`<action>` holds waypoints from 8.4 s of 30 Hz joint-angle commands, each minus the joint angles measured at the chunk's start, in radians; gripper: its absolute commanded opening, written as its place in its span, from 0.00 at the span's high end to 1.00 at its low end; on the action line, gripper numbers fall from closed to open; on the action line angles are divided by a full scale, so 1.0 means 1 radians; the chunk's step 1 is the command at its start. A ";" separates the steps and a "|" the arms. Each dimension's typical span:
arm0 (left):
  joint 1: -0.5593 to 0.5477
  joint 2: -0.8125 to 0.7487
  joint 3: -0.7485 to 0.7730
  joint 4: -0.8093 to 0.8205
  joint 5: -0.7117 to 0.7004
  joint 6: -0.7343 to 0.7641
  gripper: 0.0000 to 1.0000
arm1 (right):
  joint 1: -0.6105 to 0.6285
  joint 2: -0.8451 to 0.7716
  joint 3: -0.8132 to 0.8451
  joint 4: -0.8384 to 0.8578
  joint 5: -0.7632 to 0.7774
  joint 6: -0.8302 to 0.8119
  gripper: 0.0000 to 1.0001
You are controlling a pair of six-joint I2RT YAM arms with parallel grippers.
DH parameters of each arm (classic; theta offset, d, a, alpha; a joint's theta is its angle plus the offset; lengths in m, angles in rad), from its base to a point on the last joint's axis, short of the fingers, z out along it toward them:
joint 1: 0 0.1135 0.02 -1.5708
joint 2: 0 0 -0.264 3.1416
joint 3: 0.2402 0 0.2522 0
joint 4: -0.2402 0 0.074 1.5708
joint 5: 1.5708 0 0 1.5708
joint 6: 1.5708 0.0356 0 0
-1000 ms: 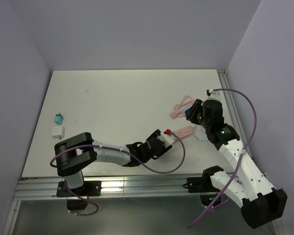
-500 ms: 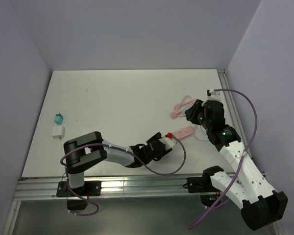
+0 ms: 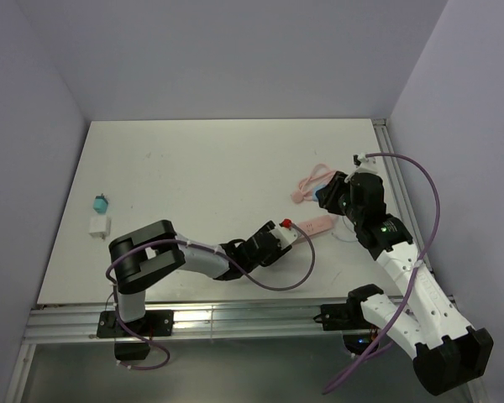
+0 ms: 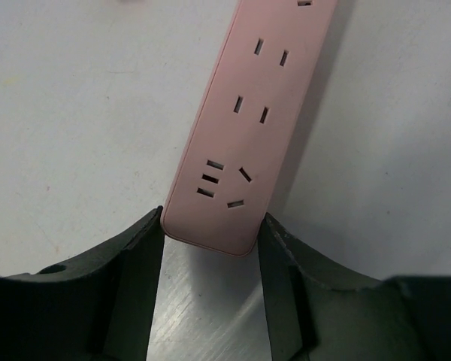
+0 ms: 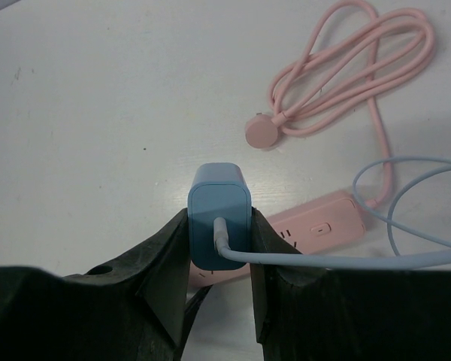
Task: Insert the plug
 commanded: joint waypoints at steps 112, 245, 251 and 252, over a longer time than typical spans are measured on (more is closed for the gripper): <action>0.366 -0.181 -0.207 0.062 0.480 -0.284 1.00 | 0.608 0.794 -0.015 0.140 0.248 0.187 1.00; 1.555 -0.039 0.578 -1.182 0.153 -1.060 0.86 | 0.425 0.039 -0.170 0.239 -0.267 -0.032 0.27; 1.501 -0.257 0.436 -0.993 0.430 -0.910 1.00 | 0.422 0.039 -0.119 0.216 -0.285 -0.032 0.25; 1.472 -0.283 0.420 -0.954 0.464 -0.907 1.00 | 0.422 0.042 -0.104 0.220 -0.291 -0.046 0.24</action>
